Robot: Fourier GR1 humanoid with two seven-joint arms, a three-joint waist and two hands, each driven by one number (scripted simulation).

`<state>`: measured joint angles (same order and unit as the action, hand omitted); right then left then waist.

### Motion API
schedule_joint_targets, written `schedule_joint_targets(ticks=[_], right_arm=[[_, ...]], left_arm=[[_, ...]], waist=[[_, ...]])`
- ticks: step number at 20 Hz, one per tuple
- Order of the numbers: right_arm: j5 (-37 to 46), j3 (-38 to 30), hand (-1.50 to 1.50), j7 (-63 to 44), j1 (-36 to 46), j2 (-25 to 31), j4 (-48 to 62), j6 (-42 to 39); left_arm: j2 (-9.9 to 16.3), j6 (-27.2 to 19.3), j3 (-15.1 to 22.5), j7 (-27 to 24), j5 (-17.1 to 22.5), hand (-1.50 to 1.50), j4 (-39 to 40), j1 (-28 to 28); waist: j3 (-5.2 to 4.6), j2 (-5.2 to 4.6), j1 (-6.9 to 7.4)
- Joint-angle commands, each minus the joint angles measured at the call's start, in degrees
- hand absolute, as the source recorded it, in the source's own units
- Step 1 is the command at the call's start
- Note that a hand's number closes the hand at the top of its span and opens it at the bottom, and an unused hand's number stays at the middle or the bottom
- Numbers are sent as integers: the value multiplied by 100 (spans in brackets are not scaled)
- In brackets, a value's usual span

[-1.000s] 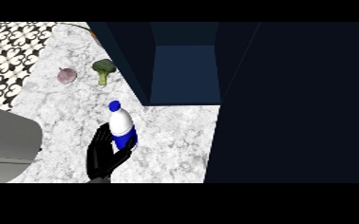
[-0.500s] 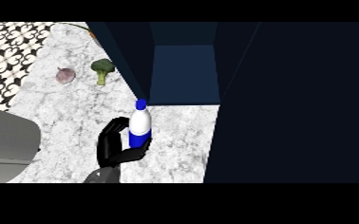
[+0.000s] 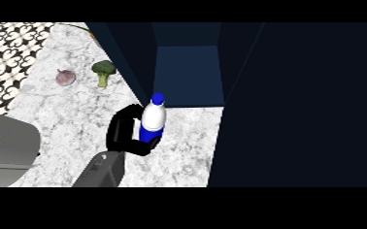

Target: Pick up the bottled water, place it into the cabinet and close the cabinet

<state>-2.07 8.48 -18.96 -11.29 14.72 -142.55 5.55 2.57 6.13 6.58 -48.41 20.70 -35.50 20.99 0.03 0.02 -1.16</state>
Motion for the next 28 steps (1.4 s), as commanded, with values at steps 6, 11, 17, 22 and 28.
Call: schedule_joint_targets(ticks=[6, 11, 17, 22, 28], right_arm=[[-1418, -1227, -150, 168, -668, 21, -527, -650], [-1660, -1607, -150, 640, -689, -216, 17, -952], [-2205, -2356, -150, 359, -487, -6, 170, -1301], [-2693, -2810, -150, 515, -634, -20, 272, -1657], [-3666, -3783, -150, 565, -477, 429, 775, -2134]], left_arm=[[-253, -80, 259, 835, 297, 150, -408, 602], [-256, -761, 737, 1291, 992, 150, -826, 985], [-254, -1415, 1368, 1522, 1430, 150, -1144, 1139], [-256, -2007, 1667, 1662, 1766, 150, -933, 1862], [-257, -2483, 1967, 1826, 2331, 150, -504, 2726]], waist=[[5, 16, -33], [8, 27, -67], [2, 26, -122], [-3, -1, -216], [-3, -19, -238]])
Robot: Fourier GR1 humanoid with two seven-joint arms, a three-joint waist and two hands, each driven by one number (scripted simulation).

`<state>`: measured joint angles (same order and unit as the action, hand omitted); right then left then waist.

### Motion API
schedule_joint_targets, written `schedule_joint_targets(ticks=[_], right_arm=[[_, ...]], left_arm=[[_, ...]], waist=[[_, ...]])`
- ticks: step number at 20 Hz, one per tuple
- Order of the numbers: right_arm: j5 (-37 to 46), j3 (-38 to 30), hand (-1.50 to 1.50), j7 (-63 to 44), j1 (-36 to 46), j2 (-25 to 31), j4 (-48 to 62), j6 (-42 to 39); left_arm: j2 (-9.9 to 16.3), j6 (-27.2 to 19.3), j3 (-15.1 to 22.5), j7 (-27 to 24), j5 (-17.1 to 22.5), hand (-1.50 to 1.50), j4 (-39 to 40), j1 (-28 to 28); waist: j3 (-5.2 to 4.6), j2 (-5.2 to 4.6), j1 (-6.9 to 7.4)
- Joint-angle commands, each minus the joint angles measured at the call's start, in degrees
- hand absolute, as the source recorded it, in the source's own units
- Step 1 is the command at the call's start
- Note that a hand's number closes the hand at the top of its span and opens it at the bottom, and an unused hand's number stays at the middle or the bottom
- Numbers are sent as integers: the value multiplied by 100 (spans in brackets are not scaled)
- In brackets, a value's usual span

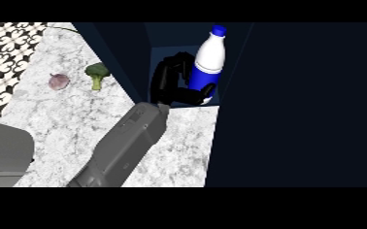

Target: Pick up the bottled water, place it into the cabinet and close the cabinet

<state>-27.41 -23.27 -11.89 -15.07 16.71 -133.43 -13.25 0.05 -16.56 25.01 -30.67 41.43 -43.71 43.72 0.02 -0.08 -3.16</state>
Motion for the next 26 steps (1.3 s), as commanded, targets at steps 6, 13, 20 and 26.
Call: schedule_joint_targets(ticks=[6, 13, 20, 26], right_arm=[[-1173, -751, -150, -72, 41, 323, 342, -508], [-1589, -997, -150, -35, -9, 321, 293, -702], [-1852, -1074, -150, -199, 270, 583, 641, -744], [-1674, -910, -150, -155, 69, 378, 326, -900]], left_arm=[[-5, -1006, 711, -50, 783, 150, 918, 1106], [-5, -769, 309, -83, 983, 150, 2201, 1710], [-5, -849, 371, -325, 1018, 150, 2892, 1765], [-5, -1053, 248, -309, 1067, 150, 3395, 1953]], waist=[[-3, -47, -86], [-1, -114, -252], [-6, -153, -243], [-8, -206, -414]])
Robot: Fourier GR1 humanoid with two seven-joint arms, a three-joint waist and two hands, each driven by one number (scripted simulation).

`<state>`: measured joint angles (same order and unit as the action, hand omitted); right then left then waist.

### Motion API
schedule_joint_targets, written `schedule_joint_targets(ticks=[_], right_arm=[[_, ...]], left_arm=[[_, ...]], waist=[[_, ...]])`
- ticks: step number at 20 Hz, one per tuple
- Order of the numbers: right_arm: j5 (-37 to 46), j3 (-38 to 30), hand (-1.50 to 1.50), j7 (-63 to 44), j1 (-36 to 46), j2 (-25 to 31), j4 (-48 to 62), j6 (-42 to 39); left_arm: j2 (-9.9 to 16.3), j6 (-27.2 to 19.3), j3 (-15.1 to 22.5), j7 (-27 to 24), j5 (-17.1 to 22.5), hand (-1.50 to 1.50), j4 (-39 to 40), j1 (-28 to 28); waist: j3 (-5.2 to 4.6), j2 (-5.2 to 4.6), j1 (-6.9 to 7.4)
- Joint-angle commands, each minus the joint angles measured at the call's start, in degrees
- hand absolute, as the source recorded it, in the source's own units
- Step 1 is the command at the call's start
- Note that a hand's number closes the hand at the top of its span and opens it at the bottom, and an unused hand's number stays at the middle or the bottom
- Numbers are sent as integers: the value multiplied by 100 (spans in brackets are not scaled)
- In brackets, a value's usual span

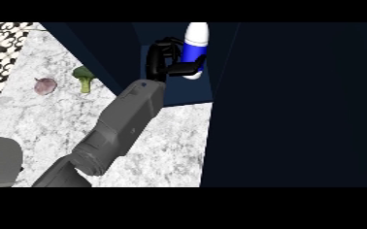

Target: Pick up the bottled water, place it into the cabinet and close the cabinet

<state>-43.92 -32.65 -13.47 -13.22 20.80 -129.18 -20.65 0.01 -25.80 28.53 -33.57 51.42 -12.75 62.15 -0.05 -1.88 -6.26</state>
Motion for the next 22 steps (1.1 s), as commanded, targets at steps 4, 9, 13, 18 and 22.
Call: schedule_joint_targets(ticks=[4, 9, 13, 18, 22], right_arm=[[-66, -61, -150, 49, -15, 16, 147, -195], [-103, -64, -150, -15, 174, 48, 196, -17], [-68, -37, -150, 9, 318, 145, 295, -95], [-33, 29, -150, 69, 248, 62, 254, -233], [-160, -41, -150, 16, 223, 116, 348, -271]], left_arm=[[-1, 120, -240, -383, 109, 150, 481, 44], [27, 577, -620, -546, 403, 150, 528, 62], [-1, 610, -732, -632, 466, 150, 631, 188], [142, 564, -720, -567, 383, 150, 924, 350], [1, 492, -785, -696, 413, -150, 992, 373]], waist=[[-6, -72, -91], [-14, -90, -21], [-13, -122, -86], [-9, -154, -187], [-8, -114, -181]])
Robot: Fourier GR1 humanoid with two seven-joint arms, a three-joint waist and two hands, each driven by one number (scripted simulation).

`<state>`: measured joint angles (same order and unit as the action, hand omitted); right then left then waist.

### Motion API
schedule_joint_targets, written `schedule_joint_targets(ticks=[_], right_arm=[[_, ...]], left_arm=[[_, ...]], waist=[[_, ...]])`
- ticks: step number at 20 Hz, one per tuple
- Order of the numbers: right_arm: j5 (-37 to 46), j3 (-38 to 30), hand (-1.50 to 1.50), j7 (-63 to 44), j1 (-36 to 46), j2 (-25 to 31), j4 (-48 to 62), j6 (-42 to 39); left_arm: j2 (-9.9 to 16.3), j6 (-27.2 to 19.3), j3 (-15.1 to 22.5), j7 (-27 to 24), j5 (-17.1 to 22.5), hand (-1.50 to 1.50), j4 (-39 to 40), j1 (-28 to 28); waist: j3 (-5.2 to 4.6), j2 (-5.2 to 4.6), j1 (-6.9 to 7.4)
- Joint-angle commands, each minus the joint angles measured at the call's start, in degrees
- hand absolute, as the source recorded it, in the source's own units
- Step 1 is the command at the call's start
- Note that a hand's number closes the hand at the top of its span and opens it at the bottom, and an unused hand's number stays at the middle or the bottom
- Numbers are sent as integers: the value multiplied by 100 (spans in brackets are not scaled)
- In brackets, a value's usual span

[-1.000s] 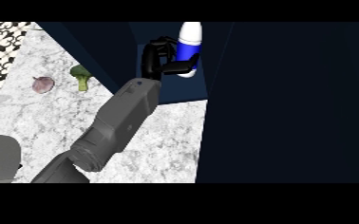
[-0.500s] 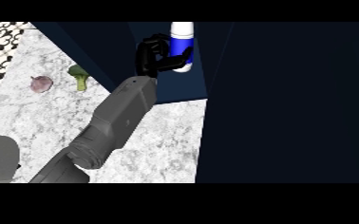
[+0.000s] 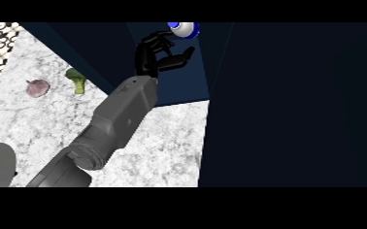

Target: Pick up the bottled water, place it into the cabinet and close the cabinet

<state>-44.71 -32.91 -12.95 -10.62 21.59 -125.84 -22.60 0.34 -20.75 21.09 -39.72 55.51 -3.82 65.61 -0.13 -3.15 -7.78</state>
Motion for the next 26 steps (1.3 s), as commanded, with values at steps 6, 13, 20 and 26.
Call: schedule_joint_targets(ticks=[6, 13, 20, 26], right_arm=[[-46, 5, -150, 30, 161, 49, 169, -51], [-71, 57, -150, -41, 87, -3, -11, -36], [-78, -11, -150, 98, -42, -75, 94, -282], [-118, -98, -150, 42, 18, 19, 99, -244]], left_arm=[[-17, -247, -73, 8, -8, -150, 218, 399], [68, -168, -38, -300, -81, -150, 325, 245], [74, -89, 109, -337, -260, -150, 324, 397], [-16, 139, 427, -409, -617, -150, 254, 636]], waist=[[5, -53, -70], [-4, -48, -70], [6, -16, -127], [7, 60, 6]])
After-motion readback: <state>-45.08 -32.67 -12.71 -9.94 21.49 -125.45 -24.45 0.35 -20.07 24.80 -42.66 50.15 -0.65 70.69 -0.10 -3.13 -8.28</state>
